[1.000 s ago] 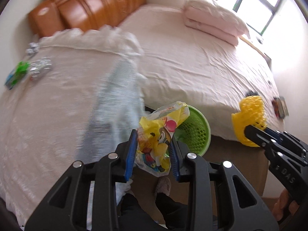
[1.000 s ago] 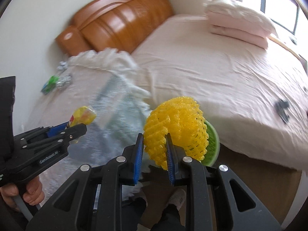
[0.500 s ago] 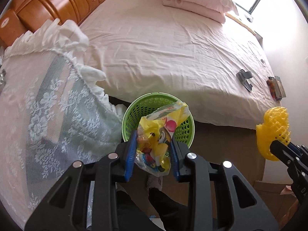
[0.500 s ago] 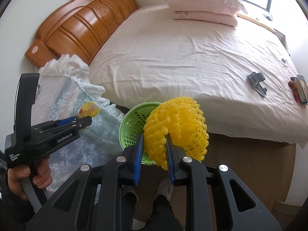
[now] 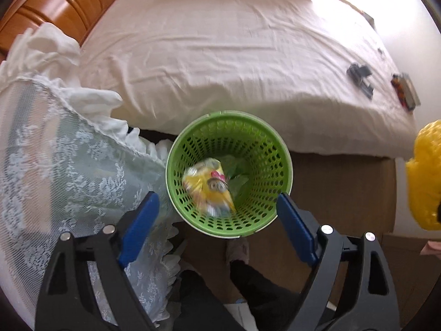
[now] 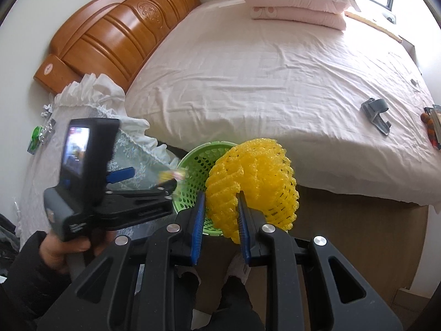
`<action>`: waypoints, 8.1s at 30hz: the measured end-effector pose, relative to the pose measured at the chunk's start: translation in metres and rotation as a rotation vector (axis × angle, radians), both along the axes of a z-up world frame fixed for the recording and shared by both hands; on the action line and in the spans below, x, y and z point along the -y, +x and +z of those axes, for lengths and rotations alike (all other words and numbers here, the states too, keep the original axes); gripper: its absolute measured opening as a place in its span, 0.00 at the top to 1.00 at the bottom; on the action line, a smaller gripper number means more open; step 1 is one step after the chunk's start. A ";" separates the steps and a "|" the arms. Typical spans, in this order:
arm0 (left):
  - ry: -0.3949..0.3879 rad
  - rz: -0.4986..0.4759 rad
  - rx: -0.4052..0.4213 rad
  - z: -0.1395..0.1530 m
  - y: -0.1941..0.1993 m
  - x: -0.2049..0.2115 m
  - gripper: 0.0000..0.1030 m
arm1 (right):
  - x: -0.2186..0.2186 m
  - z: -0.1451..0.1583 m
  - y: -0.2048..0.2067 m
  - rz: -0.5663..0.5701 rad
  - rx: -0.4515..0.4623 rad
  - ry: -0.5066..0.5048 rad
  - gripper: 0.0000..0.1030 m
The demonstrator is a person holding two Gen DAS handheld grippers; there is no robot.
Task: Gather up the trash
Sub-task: 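Lower the yellow foam net over the wastebasket and open the right tool, then grasp the clear plastic bottle with left tool while right grasps silver blister pack, then carry bottle and blister pack to the wastebasket and open the left tool over it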
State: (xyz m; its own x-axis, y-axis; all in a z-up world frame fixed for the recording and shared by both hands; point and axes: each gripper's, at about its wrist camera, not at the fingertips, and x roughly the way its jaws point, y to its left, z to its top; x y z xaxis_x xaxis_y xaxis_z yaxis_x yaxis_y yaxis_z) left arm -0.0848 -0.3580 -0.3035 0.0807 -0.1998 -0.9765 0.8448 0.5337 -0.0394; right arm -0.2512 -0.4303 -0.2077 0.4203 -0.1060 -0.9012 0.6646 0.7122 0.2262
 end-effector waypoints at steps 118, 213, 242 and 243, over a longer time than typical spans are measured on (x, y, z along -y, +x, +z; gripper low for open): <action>-0.051 1.396 0.389 0.053 0.442 -0.728 0.37 | -0.430 0.023 0.435 0.836 0.013 -0.017 0.02; -0.402 0.173 0.167 0.193 -0.024 -0.127 0.38 | -0.046 0.059 0.001 0.117 0.113 -0.136 0.28; -0.264 0.123 0.042 0.061 -0.001 -0.016 0.45 | 0.004 -0.004 -0.004 0.026 0.015 -0.069 0.28; -0.262 0.122 0.043 0.062 -0.001 -0.014 0.45 | 0.006 -0.004 -0.004 0.022 0.015 -0.067 0.28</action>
